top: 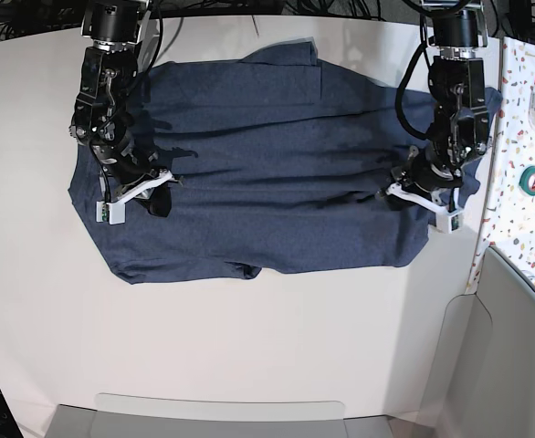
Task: Layout the t-shirt on the table in an organized manner, then fold the t-shirt properly
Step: 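Pull the grasped shirt side outward with the left gripper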
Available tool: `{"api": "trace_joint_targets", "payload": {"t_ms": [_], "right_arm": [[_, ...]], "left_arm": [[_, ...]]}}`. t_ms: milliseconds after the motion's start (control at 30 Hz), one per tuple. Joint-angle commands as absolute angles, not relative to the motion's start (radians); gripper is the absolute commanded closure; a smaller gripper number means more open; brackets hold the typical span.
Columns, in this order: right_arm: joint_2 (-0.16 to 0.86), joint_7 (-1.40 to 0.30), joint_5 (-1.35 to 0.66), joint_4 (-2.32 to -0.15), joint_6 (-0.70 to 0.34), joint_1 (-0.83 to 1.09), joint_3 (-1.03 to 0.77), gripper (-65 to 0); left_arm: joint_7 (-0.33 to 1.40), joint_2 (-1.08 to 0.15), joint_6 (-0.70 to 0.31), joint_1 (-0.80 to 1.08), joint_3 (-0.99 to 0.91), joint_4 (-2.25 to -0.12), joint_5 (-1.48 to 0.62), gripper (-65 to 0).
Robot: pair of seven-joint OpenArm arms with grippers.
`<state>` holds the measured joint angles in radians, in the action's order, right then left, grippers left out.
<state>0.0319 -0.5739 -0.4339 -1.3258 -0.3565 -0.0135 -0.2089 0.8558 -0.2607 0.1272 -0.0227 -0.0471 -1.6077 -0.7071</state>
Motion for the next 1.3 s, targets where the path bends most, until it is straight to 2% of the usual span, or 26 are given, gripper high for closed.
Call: {"api": "trace_joint_targets", "payload": {"t_ms": [0,167,567,967,1133,1267], "right_arm": [[0.031,-0.73,-0.343,-1.297,-0.311,0.015,-0.206,0.0],[0.031,-0.73,-0.343,-1.297,-0.311,0.019,-0.206,0.0],[0.031,-0.73,-0.343,-1.297,-0.311,0.021,-0.206,0.0],[0.031,-0.73,-0.343,-1.297,-0.311,0.022,-0.205,0.0],[0.031,-0.73,-0.343,-1.297,-0.311,0.022,-0.205,0.0],[0.031,-0.73,-0.343,-1.3,-0.311,0.035,-0.205,0.0]], "left_arm": [[0.811,-0.28,0.119,-0.047,-0.081,-1.664,-0.714,-3.9],[0.73,-0.282,0.119,-0.054,-0.17,-1.716,-0.714,-2.7],[0.708,-0.308,0.12,-0.153,-0.176,-1.385,-0.713,-2.8],[0.717,-0.308,0.119,-0.145,-0.174,-1.363,-0.713,-2.8],[0.714,-0.326,0.124,-0.154,-0.102,-1.303,-0.704,-2.8],[0.705,-0.331,0.125,-0.239,-0.045,-1.185,-0.624,-2.8]]}}
